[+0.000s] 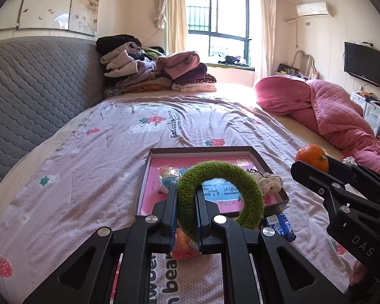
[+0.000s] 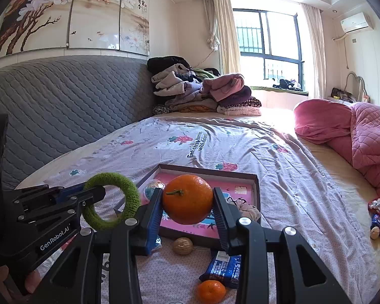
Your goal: Organize objects
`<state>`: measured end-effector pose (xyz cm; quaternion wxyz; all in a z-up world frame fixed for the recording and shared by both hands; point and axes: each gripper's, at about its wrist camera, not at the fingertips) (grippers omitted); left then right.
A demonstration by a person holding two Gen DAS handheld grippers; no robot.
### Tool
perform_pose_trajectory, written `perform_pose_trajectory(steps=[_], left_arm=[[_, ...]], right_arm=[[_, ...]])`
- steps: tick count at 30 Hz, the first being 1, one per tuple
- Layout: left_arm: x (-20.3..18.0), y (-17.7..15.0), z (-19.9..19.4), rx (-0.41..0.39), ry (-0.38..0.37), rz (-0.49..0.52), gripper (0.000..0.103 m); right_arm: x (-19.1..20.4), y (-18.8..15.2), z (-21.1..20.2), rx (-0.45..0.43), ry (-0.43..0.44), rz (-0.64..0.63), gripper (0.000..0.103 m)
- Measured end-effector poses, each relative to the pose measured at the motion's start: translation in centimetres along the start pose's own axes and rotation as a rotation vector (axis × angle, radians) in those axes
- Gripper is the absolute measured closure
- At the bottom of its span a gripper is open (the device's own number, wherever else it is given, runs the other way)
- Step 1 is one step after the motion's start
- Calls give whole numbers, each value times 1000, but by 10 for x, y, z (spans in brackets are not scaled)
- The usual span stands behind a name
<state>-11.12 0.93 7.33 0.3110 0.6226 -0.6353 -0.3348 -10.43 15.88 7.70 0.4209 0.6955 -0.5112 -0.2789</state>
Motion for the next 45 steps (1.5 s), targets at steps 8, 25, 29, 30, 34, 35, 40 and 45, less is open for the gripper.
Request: perform_pose_trajectory(steps=[8, 25, 29, 30, 34, 35, 40, 45], left_arm=[[1, 17, 10, -10, 7, 3, 91], [7, 54, 34, -29, 42, 10, 91], [10, 59, 50, -12, 51, 10, 91], [11, 60, 54, -9, 51, 6, 91], [15, 62, 71, 12, 47, -11, 91], [17, 62, 75, 17, 46, -15, 91], [21, 57, 97, 48, 45, -17, 91], [24, 49, 119, 95, 28, -24, 91]], right_arm=[[-8, 12, 9, -11, -11, -12, 64], [-28, 38, 33, -33, -44, -26, 64], [-30, 41, 44, -26, -47, -25, 64], [-30, 42, 46, -26, -47, -25, 64], [-33, 45, 56, -20, -46, -26, 64], [-34, 45, 58, -19, -47, -27, 64], [-36, 45, 74, -1, -45, -30, 64], [-37, 38, 93, 42, -44, -37, 64]])
Point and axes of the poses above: each gripper's, at about its wrist camera, not at the fingertips, and z roughly the way its jaws point, x to its left, y to its top, and after that the axes turned 4 degrees about x, right-handed
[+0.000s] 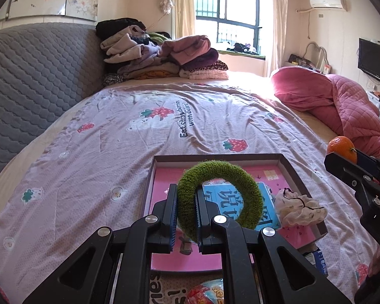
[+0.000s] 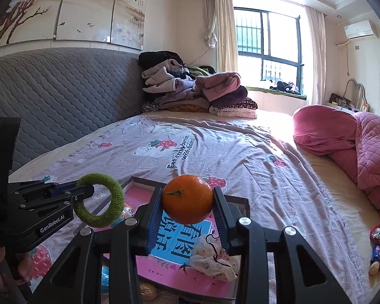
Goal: Organize objects
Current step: 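Lower the green ring with the left gripper while the right lowers the orange onto the book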
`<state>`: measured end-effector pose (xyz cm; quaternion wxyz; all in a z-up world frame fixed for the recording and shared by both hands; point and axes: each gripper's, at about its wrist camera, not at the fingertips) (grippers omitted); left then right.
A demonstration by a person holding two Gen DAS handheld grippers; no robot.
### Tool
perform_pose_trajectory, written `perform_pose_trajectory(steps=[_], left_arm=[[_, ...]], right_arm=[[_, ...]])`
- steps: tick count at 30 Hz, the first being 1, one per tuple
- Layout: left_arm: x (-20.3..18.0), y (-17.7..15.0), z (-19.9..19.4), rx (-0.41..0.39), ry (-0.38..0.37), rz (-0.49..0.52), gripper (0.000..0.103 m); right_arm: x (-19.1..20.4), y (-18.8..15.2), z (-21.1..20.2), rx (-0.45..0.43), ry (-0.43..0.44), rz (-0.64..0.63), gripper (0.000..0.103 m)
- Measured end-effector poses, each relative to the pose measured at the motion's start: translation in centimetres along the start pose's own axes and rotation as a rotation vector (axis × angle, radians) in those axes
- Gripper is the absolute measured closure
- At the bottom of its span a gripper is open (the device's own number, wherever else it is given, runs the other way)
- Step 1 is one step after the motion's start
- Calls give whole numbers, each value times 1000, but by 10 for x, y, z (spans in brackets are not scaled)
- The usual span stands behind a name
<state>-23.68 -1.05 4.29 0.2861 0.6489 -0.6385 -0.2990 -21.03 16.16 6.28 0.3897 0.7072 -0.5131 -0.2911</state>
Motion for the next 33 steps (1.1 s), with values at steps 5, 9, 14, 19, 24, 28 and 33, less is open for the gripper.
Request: perform_pose_trajectory(steps=[5, 9, 14, 19, 24, 28, 33], left_arm=[[-1, -7, 17, 36, -7, 4, 91], [-5, -11, 28, 59, -18, 14, 91], [-15, -18, 41, 102, -55, 33, 91], [-24, -23, 54, 149, -58, 62, 91], [-28, -28, 66, 193, -76, 77, 91], [-31, -32, 75, 235, -90, 84, 91], [-35, -34, 86, 278, -97, 94, 91]], right_arm=[[0, -9, 16, 44, -7, -2, 64], [0, -15, 26, 77, -4, -2, 64], [1, -25, 41, 133, 19, 0, 64], [6, -37, 57, 198, 31, -22, 64], [6, -50, 75, 283, 8, -42, 64], [3, -59, 85, 340, 0, -49, 64], [3, -64, 92, 374, 4, -48, 64]])
Point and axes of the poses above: each gripper's, at about its wrist camera, not at the fingertips, and z roughly the way its jaws point, x to its left, y to its top, and after that the axes turned 4 degrees about x, right-handed
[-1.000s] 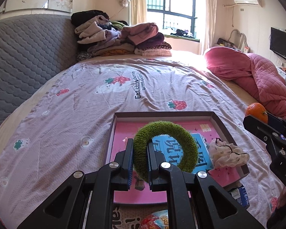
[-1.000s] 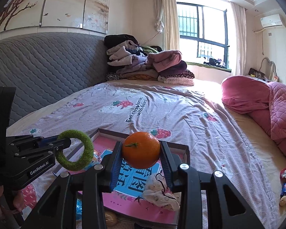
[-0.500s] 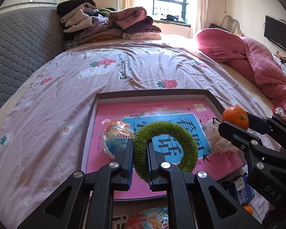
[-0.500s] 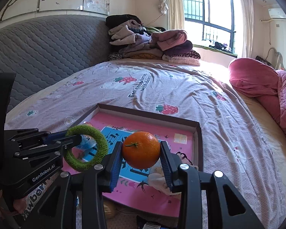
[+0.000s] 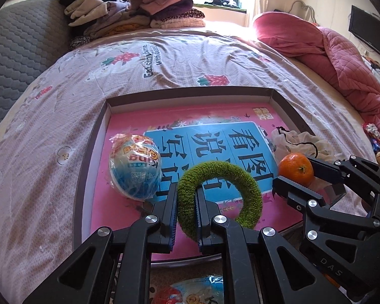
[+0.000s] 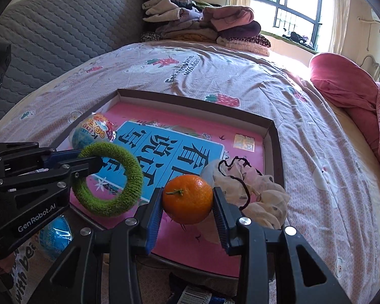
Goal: Organize objects
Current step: 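Lower the green ring with the left gripper while the right lowers the orange onto the book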
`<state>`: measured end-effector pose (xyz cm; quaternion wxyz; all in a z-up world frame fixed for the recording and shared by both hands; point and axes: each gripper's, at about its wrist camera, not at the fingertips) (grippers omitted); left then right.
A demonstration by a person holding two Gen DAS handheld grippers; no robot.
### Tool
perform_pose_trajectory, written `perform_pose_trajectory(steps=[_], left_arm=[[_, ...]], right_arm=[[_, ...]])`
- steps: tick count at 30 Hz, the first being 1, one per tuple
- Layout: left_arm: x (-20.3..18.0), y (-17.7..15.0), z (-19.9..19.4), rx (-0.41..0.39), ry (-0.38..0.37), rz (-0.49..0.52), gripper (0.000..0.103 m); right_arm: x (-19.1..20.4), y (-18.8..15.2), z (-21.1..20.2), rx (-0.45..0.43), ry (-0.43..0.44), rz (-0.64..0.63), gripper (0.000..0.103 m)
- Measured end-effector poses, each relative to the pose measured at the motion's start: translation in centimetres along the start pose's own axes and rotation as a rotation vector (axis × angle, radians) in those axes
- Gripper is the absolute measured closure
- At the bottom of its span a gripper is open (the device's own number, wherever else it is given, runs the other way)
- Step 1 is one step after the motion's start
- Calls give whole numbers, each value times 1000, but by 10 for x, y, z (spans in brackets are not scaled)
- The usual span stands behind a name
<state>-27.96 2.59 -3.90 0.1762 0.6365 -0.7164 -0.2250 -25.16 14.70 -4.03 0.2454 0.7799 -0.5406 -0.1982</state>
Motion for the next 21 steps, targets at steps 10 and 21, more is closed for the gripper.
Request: perform_pose_trajectory(steps=[10, 21], left_arm=[[6, 2, 14, 51, 8, -22, 91], [8, 1, 22, 91, 5, -39, 89]], right_arm=[[-3, -5, 18, 63, -14, 21, 64], [-6, -5, 20, 82, -8, 40, 64]])
Point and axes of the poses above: each gripper's, at about its wrist camera, not at the fingertips, and z roughly the way its jaws point, x to its left, y to its top, and after that the axes turned 4 degrees about x, right-handed
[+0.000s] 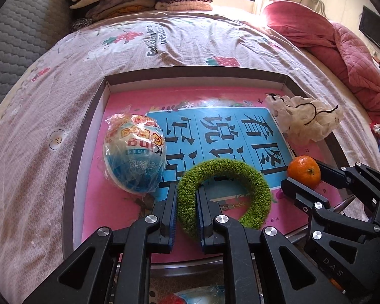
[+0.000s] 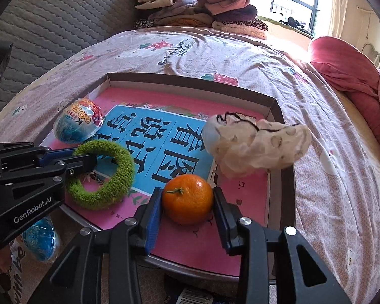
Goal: Organize objects
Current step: 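Open the left gripper to release the ring while the right releases the orange, then withdraw both grippers up and back from the tray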
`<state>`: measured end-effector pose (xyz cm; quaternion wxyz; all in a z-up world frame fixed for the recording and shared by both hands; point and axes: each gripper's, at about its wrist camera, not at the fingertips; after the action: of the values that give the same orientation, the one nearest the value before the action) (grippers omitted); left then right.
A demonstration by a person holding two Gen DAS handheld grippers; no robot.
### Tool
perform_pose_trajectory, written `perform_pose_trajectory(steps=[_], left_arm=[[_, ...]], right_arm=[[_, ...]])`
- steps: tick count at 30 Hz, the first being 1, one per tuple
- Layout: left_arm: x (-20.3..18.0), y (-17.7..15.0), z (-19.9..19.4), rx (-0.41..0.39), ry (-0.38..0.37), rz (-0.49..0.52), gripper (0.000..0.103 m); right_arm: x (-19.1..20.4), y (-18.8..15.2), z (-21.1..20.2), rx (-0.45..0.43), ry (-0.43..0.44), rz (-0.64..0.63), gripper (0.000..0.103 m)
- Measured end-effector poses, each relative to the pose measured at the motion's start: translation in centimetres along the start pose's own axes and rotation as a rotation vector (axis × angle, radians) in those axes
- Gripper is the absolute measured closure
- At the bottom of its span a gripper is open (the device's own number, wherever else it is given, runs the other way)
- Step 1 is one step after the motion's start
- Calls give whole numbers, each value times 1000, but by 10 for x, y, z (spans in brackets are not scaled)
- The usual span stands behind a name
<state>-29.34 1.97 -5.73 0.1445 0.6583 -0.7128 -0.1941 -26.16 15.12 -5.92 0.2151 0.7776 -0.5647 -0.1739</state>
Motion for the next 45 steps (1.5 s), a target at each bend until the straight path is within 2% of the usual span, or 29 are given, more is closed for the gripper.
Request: perform_pose_trajectory(steps=[17, 19, 23, 27, 30, 34, 45], left_arm=[[7, 2, -6, 21, -32, -46, 84], [8, 3, -8, 25, -47, -57, 79], [8, 4, -14, 18, -37, -56, 77], [7, 5, -20, 8, -29, -58, 59], [9, 4, -28, -1, -28, -70, 58], [8, 5, -38, -13, -20, -68, 47], [10, 1, -71, -57, -19, -99, 38]], right_arm=[[-3, 3, -1, 27, -4, 29, 63], [-4, 4, -3, 23, -3, 33, 63], [-6, 6, -7, 15, -3, 41, 58], [-7, 8, -13, 1, -3, 48, 57], [-9, 9, -20, -14, -7, 53, 56], [-10, 13, -33, -43, -2, 59, 56], [-7, 19, -75, -139, 12, 59, 52]])
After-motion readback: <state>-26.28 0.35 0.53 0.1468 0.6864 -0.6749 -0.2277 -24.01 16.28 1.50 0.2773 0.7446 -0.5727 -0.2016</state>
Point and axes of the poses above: each gripper's, at about its wrist camera, not at the fingertips, and z roughly the way its jaws point, x to its left, y to its top, and after that the axes turned 4 degrees about x, right-handed
